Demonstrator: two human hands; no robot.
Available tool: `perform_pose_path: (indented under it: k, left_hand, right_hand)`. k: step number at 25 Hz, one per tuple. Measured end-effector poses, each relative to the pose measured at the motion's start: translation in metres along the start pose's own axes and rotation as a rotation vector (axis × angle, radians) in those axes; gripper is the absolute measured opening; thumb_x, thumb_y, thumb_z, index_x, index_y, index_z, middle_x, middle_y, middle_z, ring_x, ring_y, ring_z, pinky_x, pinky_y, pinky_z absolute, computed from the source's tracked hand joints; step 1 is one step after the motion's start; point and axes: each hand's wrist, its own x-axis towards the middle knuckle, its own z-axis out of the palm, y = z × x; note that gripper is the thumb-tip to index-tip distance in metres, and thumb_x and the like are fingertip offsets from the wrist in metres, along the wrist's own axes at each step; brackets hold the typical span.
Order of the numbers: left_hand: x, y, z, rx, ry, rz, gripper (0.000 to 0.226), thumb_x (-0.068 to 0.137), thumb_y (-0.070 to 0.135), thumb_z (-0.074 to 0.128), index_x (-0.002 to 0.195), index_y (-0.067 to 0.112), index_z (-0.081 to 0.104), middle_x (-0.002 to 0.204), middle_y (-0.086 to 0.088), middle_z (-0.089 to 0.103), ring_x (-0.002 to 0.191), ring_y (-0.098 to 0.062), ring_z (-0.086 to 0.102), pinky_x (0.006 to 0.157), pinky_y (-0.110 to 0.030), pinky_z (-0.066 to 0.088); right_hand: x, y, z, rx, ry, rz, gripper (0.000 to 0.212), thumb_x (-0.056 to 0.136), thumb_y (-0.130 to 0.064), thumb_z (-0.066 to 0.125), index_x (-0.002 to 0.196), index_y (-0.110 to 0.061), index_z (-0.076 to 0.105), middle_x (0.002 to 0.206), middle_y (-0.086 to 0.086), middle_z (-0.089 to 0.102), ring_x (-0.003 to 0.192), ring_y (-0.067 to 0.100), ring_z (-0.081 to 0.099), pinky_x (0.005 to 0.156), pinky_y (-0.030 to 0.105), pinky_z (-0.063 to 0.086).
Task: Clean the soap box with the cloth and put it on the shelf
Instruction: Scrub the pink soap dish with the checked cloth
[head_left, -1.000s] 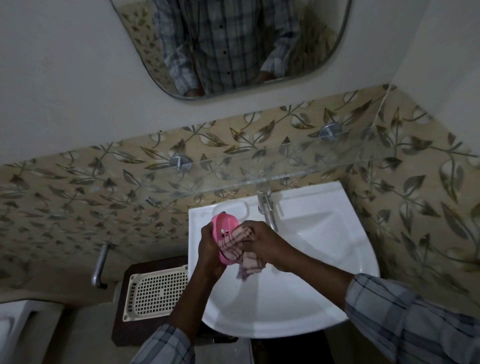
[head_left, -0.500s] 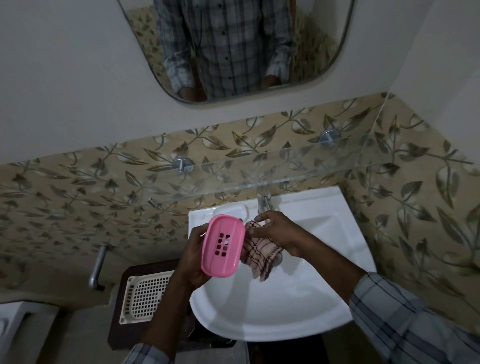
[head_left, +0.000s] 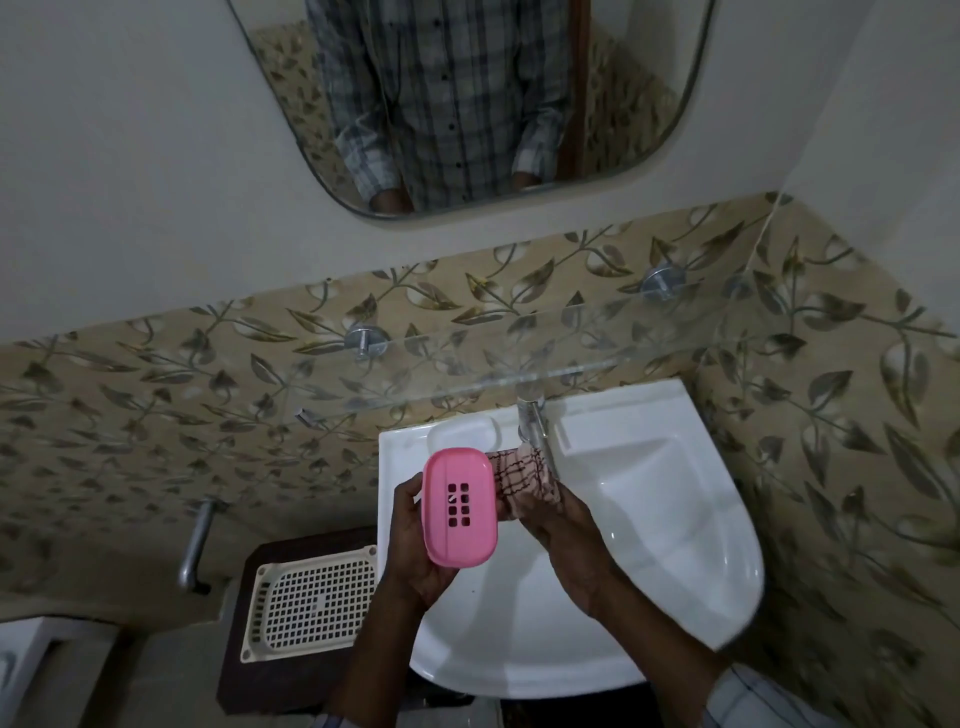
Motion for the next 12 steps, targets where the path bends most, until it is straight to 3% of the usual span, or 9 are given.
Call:
perform_pose_path:
  k: [3, 5, 7, 9, 12]
  left_hand:
    - [0.0, -0.014, 0.006, 0.029, 0.006, -0.019, 0.058, 0.081, 0.051, 0.053, 0.112, 0.006, 0.074, 0.104, -0.019, 0.071, 0.088, -0.032, 0.069, 0.073, -0.04, 0.059]
    - [0.001, -0.023, 0.006, 0.03, 0.033, -0.036, 0.059, 0.078, 0.051, 0.056, 0.11, 0.006, 0.075, 0.103, -0.019, 0.07, 0.086, -0.032, 0.069, 0.072, -0.04, 0.059]
    - [-0.001, -0.025, 0.004, 0.021, 0.032, -0.059, 0.06, 0.075, 0.051, 0.059, 0.11, 0.005, 0.075, 0.102, -0.02, 0.071, 0.085, -0.034, 0.07, 0.075, -0.043, 0.058]
    - [-0.004, -0.021, 0.001, 0.02, -0.006, -0.073, 0.063, 0.076, 0.051, 0.059, 0.115, 0.003, 0.073, 0.106, -0.022, 0.07, 0.088, -0.036, 0.069, 0.079, -0.044, 0.056]
    - [-0.008, -0.015, 0.001, 0.053, -0.048, -0.078, 0.062, 0.076, 0.051, 0.059, 0.114, 0.003, 0.074, 0.106, -0.022, 0.072, 0.087, -0.036, 0.071, 0.076, -0.043, 0.059]
  right_hand:
    - [0.006, 0.008, 0.01, 0.116, 0.318, -0.056, 0.03, 0.085, -0.008, 0.072, 0.114, -0.003, 0.065, 0.106, 0.023, 0.071, 0.09, 0.034, 0.067, 0.073, 0.037, 0.058]
    - [0.01, 0.005, 0.008, 0.159, 0.406, -0.016, 0.017, 0.09, -0.004, 0.061, 0.106, -0.006, 0.066, 0.101, 0.024, 0.069, 0.087, 0.033, 0.065, 0.07, 0.04, 0.054]
    - [0.011, -0.005, -0.002, 0.105, 0.38, -0.024, 0.023, 0.091, -0.001, 0.055, 0.104, -0.016, 0.067, 0.099, 0.016, 0.073, 0.087, 0.03, 0.067, 0.068, 0.037, 0.054]
    - [0.013, -0.017, -0.013, 0.11, 0.327, -0.021, 0.038, 0.09, 0.003, 0.055, 0.115, -0.024, 0.064, 0.102, 0.01, 0.075, 0.088, 0.026, 0.07, 0.073, 0.04, 0.054]
    - [0.014, -0.024, -0.015, 0.261, 0.212, 0.045, 0.044, 0.086, -0.006, 0.067, 0.129, -0.008, 0.056, 0.112, 0.022, 0.071, 0.095, 0.033, 0.068, 0.08, 0.045, 0.052]
